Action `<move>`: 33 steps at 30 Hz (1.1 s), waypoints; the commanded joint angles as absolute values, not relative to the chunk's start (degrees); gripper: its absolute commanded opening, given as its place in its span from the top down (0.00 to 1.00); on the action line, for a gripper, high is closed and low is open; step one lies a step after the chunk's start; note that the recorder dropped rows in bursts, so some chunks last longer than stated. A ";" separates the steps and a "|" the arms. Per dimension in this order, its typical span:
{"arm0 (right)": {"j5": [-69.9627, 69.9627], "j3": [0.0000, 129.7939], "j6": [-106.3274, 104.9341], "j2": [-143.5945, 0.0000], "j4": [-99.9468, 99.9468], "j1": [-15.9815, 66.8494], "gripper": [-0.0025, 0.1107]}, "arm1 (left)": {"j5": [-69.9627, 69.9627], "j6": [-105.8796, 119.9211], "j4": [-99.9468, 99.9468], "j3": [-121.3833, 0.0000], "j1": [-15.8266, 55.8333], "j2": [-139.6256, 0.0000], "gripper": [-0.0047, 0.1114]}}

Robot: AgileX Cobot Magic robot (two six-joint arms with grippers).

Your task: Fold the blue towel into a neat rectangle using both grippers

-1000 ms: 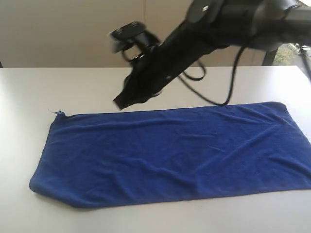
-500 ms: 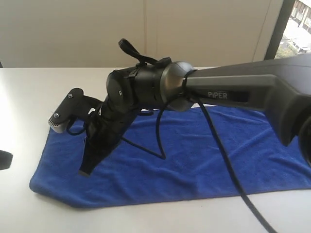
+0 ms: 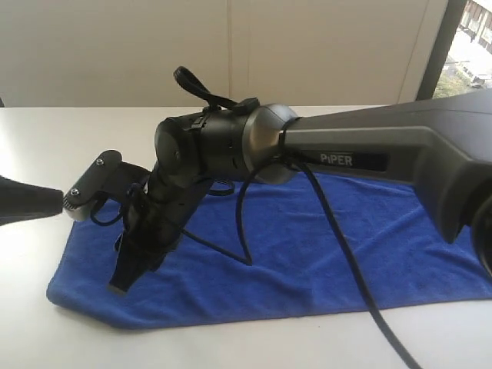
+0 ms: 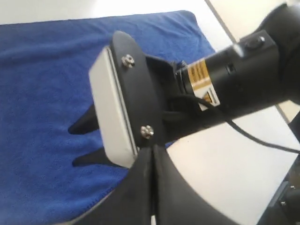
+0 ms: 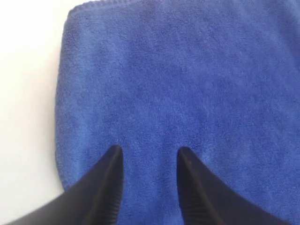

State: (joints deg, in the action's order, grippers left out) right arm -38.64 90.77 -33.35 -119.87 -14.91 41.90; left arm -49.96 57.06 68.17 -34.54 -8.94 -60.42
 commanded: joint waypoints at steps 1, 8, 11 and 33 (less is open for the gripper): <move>-40.33 90.68 -31.89 -119.56 -13.87 40.60 0.65 | -64.51 63.60 78.23 -35.81 -19.10 -63.54 0.96; -44.38 90.68 -36.78 -118.68 -21.22 39.79 0.65 | -64.48 62.72 67.63 -35.81 -24.66 -67.24 0.96; -44.91 90.68 -46.67 -119.04 -31.05 41.35 0.65 | -59.91 57.91 62.29 -35.11 -24.64 -67.24 0.96; -32.06 90.68 -50.99 -128.21 -32.72 46.41 0.67 | -45.68 53.73 59.42 -29.85 -24.64 -67.24 0.96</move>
State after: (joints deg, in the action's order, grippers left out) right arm -32.37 90.77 -50.45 -127.87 -32.28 46.31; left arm -45.55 53.97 57.39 -31.12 -24.55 -67.40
